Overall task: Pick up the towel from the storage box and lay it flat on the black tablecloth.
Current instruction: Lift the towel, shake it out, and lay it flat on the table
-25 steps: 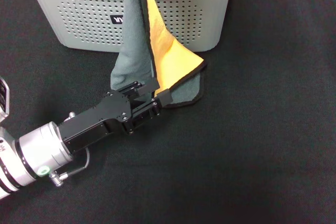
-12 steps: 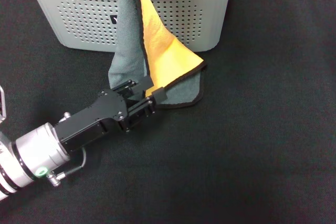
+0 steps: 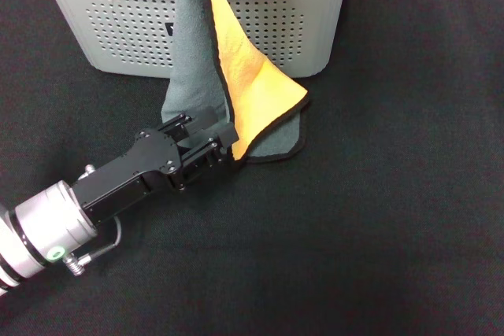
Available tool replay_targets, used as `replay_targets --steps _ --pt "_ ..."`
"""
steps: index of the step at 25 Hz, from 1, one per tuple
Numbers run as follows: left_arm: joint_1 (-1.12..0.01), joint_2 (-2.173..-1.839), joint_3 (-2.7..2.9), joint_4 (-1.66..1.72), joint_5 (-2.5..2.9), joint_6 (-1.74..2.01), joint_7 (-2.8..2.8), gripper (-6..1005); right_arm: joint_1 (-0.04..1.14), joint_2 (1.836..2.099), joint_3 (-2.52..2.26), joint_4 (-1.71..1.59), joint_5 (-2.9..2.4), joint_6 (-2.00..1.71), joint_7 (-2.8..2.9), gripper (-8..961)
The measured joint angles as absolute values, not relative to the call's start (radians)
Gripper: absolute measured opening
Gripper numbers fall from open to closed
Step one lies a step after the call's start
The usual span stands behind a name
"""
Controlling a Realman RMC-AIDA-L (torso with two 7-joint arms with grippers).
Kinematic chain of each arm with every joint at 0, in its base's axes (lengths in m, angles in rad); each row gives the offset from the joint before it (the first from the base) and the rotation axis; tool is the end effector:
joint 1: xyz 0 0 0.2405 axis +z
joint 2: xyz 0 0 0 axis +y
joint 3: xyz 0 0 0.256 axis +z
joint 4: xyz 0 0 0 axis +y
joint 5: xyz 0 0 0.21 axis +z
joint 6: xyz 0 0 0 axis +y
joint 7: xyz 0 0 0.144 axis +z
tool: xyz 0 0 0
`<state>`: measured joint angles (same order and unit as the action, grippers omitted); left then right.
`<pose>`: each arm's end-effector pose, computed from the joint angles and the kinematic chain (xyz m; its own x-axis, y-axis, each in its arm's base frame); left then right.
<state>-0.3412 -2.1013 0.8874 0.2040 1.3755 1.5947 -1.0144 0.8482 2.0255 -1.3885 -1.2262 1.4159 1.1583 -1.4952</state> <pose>-0.2887 0.2541 -0.0453 0.4247 0.3117 0.8500 0.6662 -0.7434 -0.0602 -0.0056 0.3938 0.0047 0.8656 0.3537 -0.3545 0.2239 -0.9066 -0.3577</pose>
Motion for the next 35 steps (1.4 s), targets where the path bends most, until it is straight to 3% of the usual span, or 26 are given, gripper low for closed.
replay_targets --steps 35 --pt "-0.387 -2.104 0.953 0.163 1.384 1.465 -1.001 533 0.853 2.022 -1.379 -1.248 1.416 1.158 -1.502 8"
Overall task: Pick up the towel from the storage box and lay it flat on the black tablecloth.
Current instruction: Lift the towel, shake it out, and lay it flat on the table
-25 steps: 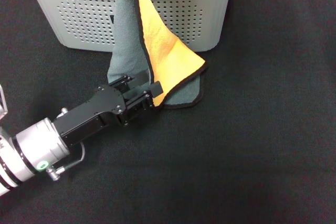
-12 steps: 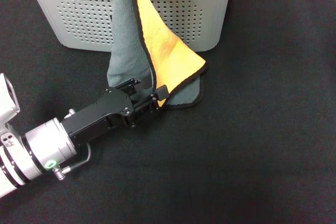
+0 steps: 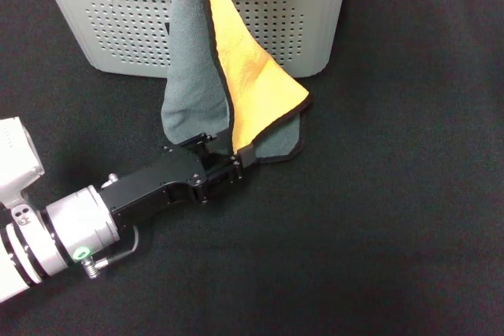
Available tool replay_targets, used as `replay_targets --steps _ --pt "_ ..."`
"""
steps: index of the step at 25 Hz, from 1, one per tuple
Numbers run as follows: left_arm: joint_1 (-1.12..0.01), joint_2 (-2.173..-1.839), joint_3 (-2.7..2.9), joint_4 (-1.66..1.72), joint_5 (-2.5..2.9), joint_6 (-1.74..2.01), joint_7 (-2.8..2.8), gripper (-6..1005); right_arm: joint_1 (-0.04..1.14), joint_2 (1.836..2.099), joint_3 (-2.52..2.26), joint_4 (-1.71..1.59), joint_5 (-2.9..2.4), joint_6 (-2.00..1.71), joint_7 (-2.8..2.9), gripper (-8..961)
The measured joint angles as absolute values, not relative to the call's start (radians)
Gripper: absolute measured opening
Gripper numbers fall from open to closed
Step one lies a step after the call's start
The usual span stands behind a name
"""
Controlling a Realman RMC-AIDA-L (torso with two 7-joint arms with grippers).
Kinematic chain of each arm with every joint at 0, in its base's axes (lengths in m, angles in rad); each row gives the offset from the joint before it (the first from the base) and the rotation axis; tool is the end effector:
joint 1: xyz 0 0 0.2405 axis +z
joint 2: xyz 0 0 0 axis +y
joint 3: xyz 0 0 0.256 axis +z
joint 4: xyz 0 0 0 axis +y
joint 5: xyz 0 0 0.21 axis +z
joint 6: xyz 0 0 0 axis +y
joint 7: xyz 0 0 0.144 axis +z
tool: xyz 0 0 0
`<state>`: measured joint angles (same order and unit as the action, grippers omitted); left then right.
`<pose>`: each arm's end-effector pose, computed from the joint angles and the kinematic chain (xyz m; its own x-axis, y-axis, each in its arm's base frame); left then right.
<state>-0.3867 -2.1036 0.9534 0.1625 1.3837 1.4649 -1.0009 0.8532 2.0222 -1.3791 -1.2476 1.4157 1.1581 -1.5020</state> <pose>-0.2912 0.2617 -0.0678 0.4960 0.3867 0.7775 0.6833 -0.7263 -0.0747 -0.0116 0.3938 0.0106 0.8538 0.3829 -0.3528 0.2445 -0.8931 -0.3777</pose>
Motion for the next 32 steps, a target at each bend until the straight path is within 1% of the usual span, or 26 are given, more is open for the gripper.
replay_targets --steps 16,24,29,32 --pt "-0.391 -2.104 0.948 0.137 1.374 1.451 -1.000 526 0.837 2.023 -1.378 -1.261 1.429 1.159 -1.515 8" --pt "-0.396 -2.105 0.953 0.136 1.374 1.431 -1.011 348 0.837 2.024 -1.385 -1.261 1.439 1.161 -1.516 8" --pt "-0.396 -2.101 0.953 0.142 1.376 1.433 -1.047 130 0.836 2.025 -1.385 -1.261 1.440 1.169 -1.515 8" --pt "-0.399 -2.101 0.955 0.143 1.382 1.437 -1.048 77 0.836 2.026 -1.383 -1.261 1.440 1.172 -1.515 8"
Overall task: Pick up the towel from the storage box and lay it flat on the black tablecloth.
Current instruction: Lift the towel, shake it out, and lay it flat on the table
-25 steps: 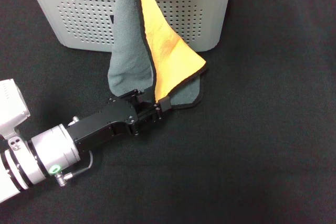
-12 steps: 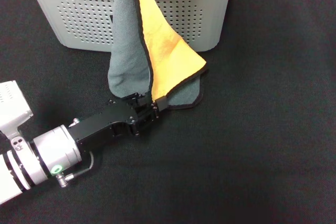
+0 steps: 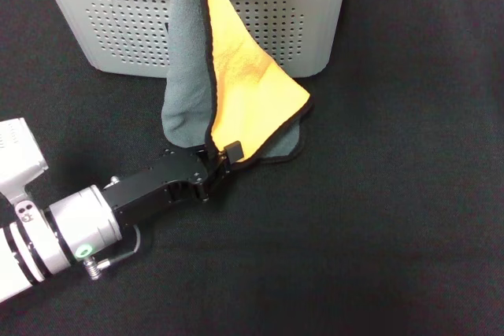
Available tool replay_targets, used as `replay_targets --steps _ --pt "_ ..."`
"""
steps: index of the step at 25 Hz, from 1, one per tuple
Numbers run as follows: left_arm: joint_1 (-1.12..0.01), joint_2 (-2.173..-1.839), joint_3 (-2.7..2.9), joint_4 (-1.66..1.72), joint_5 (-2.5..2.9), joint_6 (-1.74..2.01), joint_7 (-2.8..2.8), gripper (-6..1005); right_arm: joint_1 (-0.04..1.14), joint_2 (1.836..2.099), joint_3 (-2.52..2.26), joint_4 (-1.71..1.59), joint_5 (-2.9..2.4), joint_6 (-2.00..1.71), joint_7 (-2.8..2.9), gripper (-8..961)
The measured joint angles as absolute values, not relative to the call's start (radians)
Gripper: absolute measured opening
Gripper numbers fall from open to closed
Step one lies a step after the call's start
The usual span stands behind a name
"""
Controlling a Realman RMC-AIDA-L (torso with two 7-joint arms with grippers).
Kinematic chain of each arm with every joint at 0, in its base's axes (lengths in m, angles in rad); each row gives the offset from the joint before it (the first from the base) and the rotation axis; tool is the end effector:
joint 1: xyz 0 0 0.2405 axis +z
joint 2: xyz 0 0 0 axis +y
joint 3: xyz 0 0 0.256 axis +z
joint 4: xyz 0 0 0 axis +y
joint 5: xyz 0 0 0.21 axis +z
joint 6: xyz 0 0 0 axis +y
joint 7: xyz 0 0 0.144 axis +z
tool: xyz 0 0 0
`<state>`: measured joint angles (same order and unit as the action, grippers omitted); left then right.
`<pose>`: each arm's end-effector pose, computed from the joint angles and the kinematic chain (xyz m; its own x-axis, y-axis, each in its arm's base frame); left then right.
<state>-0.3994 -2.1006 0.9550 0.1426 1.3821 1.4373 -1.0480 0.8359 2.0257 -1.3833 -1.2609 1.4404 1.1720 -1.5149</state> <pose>-0.2932 0.2640 -0.0709 0.4662 0.4373 0.7690 0.7195 -0.6932 -0.0420 -0.0105 0.3883 0.0106 0.8435 0.3877 -0.3718 0.2502 -0.8960 -0.3668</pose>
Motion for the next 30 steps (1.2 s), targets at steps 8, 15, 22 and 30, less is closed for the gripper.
replay_targets --steps 8,15,22,30 --pt "-0.404 -2.101 0.972 0.138 1.384 1.446 -1.048 23 0.825 2.025 -1.380 -1.262 1.454 1.172 -1.513 8" --pt "-0.398 -2.099 0.986 0.142 1.384 1.470 -1.049 21 0.775 2.022 -1.373 -1.315 1.463 1.168 -1.517 8" --pt "-0.400 -2.094 0.986 0.154 1.384 1.580 -1.044 21 0.686 2.019 -1.321 -1.383 1.513 1.221 -1.485 8" --pt "-0.365 -2.047 0.991 0.336 1.383 1.842 -1.146 20 0.486 2.019 -1.161 -1.478 1.652 1.384 -1.378 8"
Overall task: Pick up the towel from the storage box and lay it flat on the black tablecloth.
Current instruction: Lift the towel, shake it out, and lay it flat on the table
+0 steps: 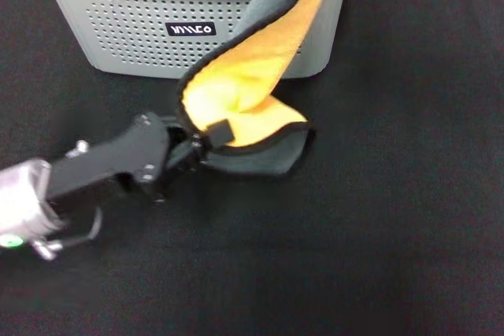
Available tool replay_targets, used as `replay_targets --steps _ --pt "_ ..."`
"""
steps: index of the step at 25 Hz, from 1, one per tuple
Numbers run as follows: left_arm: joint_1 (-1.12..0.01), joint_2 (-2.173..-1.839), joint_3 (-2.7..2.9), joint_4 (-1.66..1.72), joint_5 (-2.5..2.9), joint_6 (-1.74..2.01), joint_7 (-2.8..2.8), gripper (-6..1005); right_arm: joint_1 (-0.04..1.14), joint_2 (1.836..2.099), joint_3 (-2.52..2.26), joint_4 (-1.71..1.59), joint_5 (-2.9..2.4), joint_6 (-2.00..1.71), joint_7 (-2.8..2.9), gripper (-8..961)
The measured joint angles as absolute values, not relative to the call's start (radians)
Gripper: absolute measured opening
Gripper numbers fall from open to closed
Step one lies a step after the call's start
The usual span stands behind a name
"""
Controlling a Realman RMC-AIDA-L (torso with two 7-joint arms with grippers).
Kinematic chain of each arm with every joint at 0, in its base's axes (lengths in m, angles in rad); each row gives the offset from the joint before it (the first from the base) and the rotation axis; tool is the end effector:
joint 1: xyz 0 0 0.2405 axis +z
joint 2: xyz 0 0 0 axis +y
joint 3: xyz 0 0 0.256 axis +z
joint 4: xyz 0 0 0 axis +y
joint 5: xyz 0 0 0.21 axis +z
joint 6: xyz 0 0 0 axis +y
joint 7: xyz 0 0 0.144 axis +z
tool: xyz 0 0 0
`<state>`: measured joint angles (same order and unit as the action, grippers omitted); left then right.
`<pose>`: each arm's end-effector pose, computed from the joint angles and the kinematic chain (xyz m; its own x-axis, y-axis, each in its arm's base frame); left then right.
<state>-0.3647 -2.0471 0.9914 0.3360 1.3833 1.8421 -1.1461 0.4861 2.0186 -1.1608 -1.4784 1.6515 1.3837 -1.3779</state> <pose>-0.2592 0.2513 -0.0091 0.4409 0.2909 0.8491 0.4288 -0.8993 0.0855 0.0713 0.3469 0.0936 0.7752 0.1734 -0.6075 -0.0640 -0.9351 -0.3486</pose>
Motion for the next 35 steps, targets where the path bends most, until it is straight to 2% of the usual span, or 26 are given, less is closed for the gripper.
replay_targets --steps 6,10,16,22,28,31,33,34,35 --pt "-0.369 -1.982 0.994 0.516 1.383 2.001 -1.255 20 0.284 2.018 -1.143 -1.646 1.772 1.392 -1.366 8" --pt "-0.380 -1.944 1.001 0.625 1.372 2.032 -1.346 19 0.214 2.017 -1.142 -1.689 1.822 1.392 -1.348 8" --pt "-0.445 -1.921 0.948 0.673 1.376 2.030 -1.413 19 0.190 2.017 -1.141 -1.630 1.829 1.380 -1.358 7" --pt "-0.512 -1.912 0.839 0.643 1.419 2.026 -1.429 19 0.186 2.017 -1.140 -1.549 1.817 1.385 -1.407 8" --pt "-0.518 -1.893 0.932 0.674 1.494 2.035 -1.445 18 0.102 2.017 -1.138 -1.568 1.848 1.502 -1.415 7" --pt "-0.490 -1.858 1.083 0.724 1.461 2.039 -1.457 18 0.041 2.014 -1.119 -1.574 1.883 1.609 -1.409 7" --pt "-0.453 -1.817 1.211 0.784 1.372 2.041 -1.490 18 0.001 2.014 -1.102 -1.574 1.921 1.671 -1.393 7" --pt "-0.453 -1.817 1.211 0.784 1.372 2.041 -1.490 17 -0.017 2.014 -1.091 -1.578 1.939 1.697 -1.379 7" --pt "-0.434 -1.779 1.303 0.816 1.288 2.042 -1.539 17 -0.036 2.014 -1.082 -1.585 1.956 1.714 -1.362 7"
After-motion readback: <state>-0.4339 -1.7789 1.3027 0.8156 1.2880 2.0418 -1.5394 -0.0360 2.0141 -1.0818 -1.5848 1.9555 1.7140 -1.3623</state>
